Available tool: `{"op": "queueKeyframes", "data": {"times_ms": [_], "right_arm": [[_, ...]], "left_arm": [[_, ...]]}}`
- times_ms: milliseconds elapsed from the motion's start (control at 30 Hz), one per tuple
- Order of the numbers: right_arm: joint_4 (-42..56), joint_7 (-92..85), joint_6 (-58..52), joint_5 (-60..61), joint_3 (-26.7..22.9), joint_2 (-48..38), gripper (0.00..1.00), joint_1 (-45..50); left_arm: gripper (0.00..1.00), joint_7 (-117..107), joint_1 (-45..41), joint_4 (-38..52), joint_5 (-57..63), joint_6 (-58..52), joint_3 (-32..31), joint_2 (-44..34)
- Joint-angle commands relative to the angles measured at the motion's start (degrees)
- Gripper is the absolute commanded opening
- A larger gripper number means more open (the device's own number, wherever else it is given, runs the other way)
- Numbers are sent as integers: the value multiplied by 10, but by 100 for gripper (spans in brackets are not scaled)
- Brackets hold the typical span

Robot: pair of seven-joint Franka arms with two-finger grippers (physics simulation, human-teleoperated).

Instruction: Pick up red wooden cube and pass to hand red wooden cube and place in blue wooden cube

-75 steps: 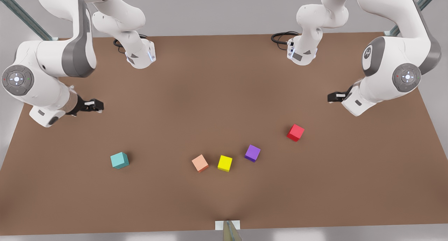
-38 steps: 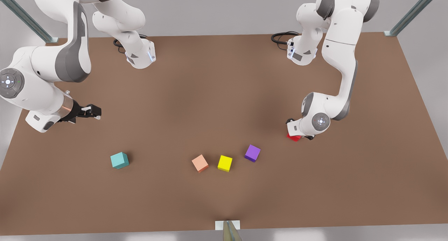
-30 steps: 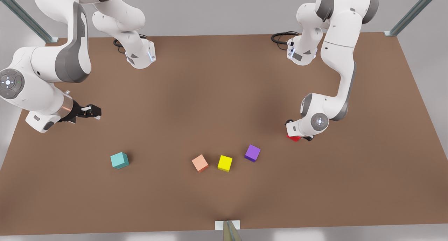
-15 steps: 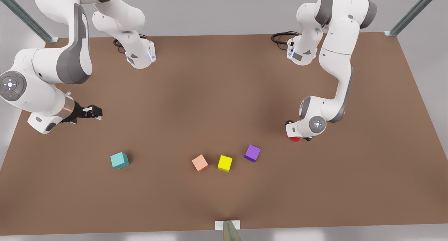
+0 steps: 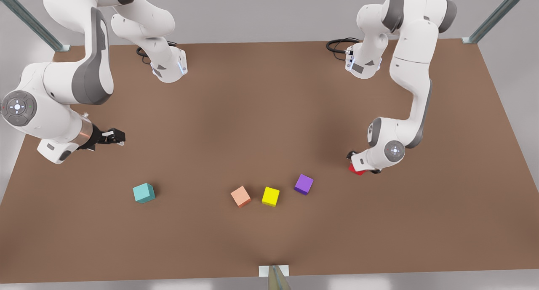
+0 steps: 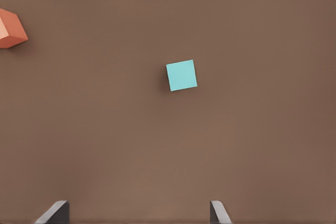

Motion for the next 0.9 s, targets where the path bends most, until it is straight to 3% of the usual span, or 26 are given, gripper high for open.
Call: {"op": "queueKeyframes", "data": {"times_ms": [0,33,100,133,233,400,667,767,867], "right_arm": [[8,-60,10,17,2,20,100,4],[24,-140,10,89,2,46,100,3],[24,-286,3,248,3,113,100,1],[19,-363,3,298,2,140,100,-8],[21,-475,-1,457,3,200,100,-19],[19,-709,-72,708,4,282,100,-12],[78,-1099,65,790,12,326,100,48],[85,-1191,73,807,12,326,100,64],[77,-1239,71,830,13,326,100,76]], "left_arm": [[61,-118,-1,126,-173,-238,-5,26],[61,-248,0,244,-222,-318,-45,72],[61,-387,0,382,-334,-311,-128,149],[61,-443,0,461,-336,-255,-205,215],[61,-446,0,501,-432,-121,-318,284],[61,-405,18,522,-478,-148,-338,315],[63,-270,19,516,-478,-227,-345,328],[54,-271,19,516,-478,-225,-345,327],[54,-264,19,517,-478,-225,-345,328]]}}
